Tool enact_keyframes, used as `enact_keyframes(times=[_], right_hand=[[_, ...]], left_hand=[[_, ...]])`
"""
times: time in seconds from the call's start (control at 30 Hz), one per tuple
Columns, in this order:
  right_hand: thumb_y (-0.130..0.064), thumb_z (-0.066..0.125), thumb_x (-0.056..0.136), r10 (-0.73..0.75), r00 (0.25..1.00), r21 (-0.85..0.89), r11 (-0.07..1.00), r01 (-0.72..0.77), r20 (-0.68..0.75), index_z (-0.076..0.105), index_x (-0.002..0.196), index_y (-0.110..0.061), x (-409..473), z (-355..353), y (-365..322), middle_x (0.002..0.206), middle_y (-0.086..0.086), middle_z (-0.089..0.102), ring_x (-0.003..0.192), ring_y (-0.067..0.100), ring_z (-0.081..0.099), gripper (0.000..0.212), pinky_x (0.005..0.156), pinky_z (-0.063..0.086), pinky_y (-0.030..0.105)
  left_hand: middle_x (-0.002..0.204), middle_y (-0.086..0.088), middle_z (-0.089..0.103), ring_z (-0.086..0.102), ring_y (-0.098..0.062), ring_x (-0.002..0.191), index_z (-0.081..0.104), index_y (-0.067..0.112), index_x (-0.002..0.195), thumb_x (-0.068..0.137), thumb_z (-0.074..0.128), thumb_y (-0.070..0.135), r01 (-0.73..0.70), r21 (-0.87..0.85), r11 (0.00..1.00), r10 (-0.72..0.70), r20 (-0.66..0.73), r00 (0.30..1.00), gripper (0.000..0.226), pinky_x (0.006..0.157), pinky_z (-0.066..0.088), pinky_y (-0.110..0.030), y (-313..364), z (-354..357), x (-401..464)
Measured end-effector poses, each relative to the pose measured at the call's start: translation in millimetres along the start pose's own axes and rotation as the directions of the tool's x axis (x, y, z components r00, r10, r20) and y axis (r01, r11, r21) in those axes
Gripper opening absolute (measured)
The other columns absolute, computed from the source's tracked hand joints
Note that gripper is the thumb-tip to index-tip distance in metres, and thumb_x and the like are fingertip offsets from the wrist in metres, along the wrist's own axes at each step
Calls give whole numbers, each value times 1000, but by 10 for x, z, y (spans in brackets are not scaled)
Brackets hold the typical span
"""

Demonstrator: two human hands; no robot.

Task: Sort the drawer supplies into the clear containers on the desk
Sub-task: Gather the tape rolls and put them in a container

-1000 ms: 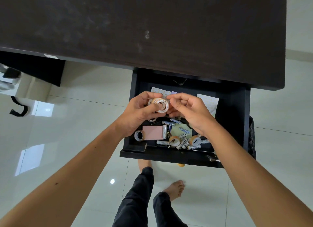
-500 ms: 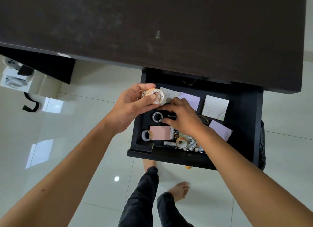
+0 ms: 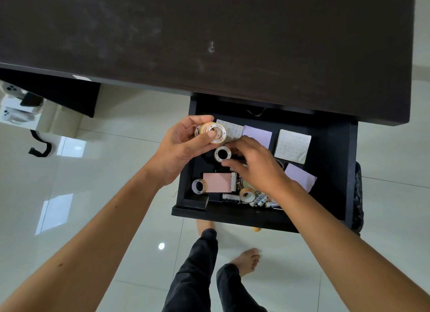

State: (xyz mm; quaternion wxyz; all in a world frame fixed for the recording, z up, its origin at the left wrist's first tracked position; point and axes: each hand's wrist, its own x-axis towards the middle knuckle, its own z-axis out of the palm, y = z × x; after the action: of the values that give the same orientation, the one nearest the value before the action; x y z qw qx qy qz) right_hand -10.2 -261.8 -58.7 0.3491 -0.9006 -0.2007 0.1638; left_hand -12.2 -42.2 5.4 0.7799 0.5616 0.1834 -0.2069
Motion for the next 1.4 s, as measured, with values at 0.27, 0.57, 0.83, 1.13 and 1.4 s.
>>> enact_keyframes(times=[0.27, 0.57, 0.83, 1.13, 1.4], right_hand=[[-23, 77, 95, 147, 953, 182, 978, -100, -265, 69, 133, -18, -494, -697, 133, 111, -6, 72, 95, 6, 68, 39, 89, 55, 20], [-19, 79, 94, 119, 953, 169, 983, -74, -277, 68, 136, -14, -719, -801, 156, 116, 1, 71, 97, 10, 68, 43, 89, 57, 19], [-18, 79, 94, 166, 949, 178, 977, -120, -270, 66, 138, -18, -771, -773, 254, 120, 1, 69, 101, 9, 67, 45, 89, 52, 10], [-20, 77, 96, 167, 957, 246, 963, -107, -238, 63, 143, -24, -757, -732, 214, 120, -1, 68, 99, 12, 69, 49, 92, 59, 24], [-13, 87, 86, 274, 959, 177, 942, -283, 77, 80, 115, -28, -932, -684, 580, 108, -12, 67, 90, 7, 69, 34, 84, 58, 28]], left_hand=[[137, -27, 63, 68, -34, 125, 64, 14, 135, 89, 79, 22, 35, 12, 999, -36, 102, 994, 49, 106, 56, -45, -167, 309, 129], [128, -23, 70, 69, -38, 122, 63, 6, 136, 88, 75, 21, 75, 132, 988, -97, 172, 980, 51, 105, 58, -44, -431, 742, 210], [126, -16, 70, 71, -31, 120, 60, 9, 139, 86, 73, 26, 67, 180, 981, -102, 197, 975, 57, 101, 59, -35, -495, 922, 202], [128, -20, 70, 69, -37, 120, 63, 11, 135, 82, 83, 25, 80, 205, 975, -115, 161, 980, 58, 108, 55, -48, -563, 930, 202], [131, -21, 69, 69, -40, 121, 64, 13, 133, 89, 81, 14, 97, 196, 976, -118, 96, 988, 47, 106, 57, -43, -574, 731, 190]])
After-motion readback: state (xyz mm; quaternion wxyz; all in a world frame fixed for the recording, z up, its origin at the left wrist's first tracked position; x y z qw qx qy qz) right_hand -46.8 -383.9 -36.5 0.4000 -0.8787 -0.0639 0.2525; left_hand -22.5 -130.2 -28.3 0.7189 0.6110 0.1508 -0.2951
